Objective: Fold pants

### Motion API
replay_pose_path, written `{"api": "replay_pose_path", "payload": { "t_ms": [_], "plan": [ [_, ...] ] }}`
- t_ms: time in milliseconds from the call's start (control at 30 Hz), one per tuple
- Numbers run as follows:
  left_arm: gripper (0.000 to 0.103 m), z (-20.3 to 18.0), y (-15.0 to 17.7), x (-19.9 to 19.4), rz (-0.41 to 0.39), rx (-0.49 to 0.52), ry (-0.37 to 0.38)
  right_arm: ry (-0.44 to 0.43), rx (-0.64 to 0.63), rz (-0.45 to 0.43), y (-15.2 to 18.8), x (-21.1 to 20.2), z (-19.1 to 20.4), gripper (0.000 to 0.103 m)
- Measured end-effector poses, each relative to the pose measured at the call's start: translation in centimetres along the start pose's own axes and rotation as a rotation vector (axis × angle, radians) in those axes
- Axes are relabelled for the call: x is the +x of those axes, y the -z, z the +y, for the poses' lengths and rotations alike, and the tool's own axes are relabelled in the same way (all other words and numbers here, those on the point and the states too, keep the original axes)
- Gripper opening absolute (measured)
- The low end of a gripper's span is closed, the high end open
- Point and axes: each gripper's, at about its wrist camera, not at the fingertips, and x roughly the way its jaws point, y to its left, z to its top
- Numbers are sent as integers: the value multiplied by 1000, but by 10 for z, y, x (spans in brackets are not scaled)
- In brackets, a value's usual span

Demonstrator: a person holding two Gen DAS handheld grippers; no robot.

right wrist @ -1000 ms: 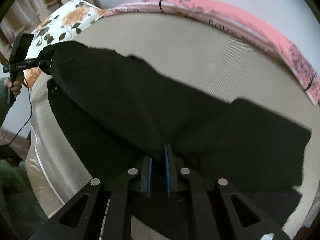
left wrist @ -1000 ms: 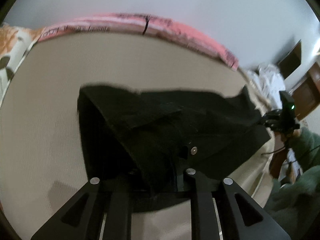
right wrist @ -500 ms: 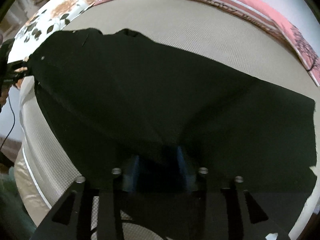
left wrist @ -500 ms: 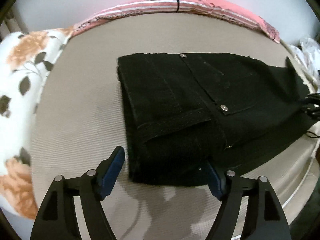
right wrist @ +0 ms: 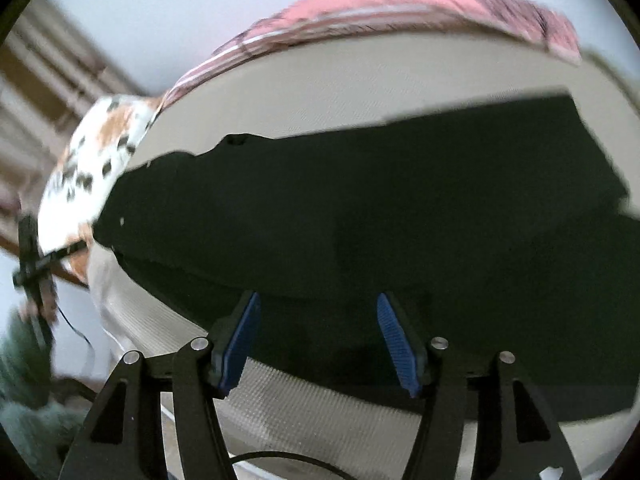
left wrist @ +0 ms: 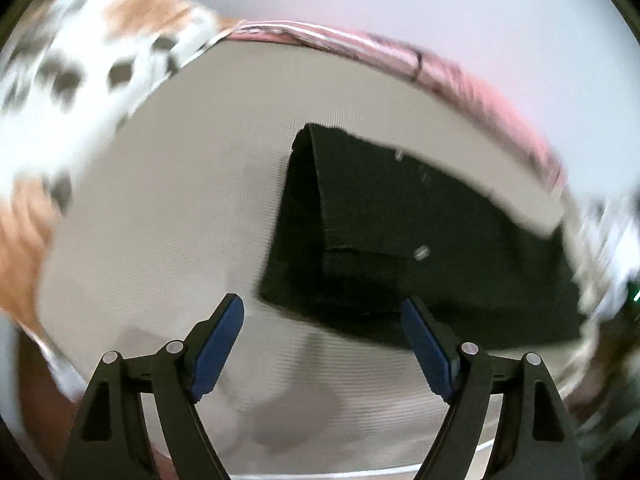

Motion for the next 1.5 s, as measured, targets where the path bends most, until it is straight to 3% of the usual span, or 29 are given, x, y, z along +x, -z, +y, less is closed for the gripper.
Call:
{"api": "replay_pose_path", "payload": {
  "t_ms": [100, 200, 533, 700, 867, 1000, 1133, 1367, 1500],
  "plan": [
    [81, -1, 7, 4, -7, -148, 92, -44, 108, 6, 8, 9, -17, 58],
    [80, -4, 12, 19, 23, -250, 129, -49, 169, 4, 12, 17, -26, 58],
    [73, -5, 0, 54, 66, -393, 199, -116, 331, -27, 10, 36, -52, 59],
    [70, 4, -5, 66, 89, -463, 213, -163, 344, -23, 8, 39, -51, 59],
    [51, 8, -9, 74, 106, -485, 199, -174, 332, -20, 9, 45, -44, 59],
    [42, 8, -15, 78, 129, -474, 165, -148, 365, -61, 2, 50, -42, 50],
    [33, 3, -27, 80, 133, -442, 153, -42, 354, -80, -6, 55, -37, 16],
    [22, -15, -58, 60, 82, -308, 175, -26, 343, -100, -7, 45, -30, 8],
    [21, -35, -80, 46, 26, -114, 165, -27, 322, -89, -1, 33, -23, 7]
  ]
}}
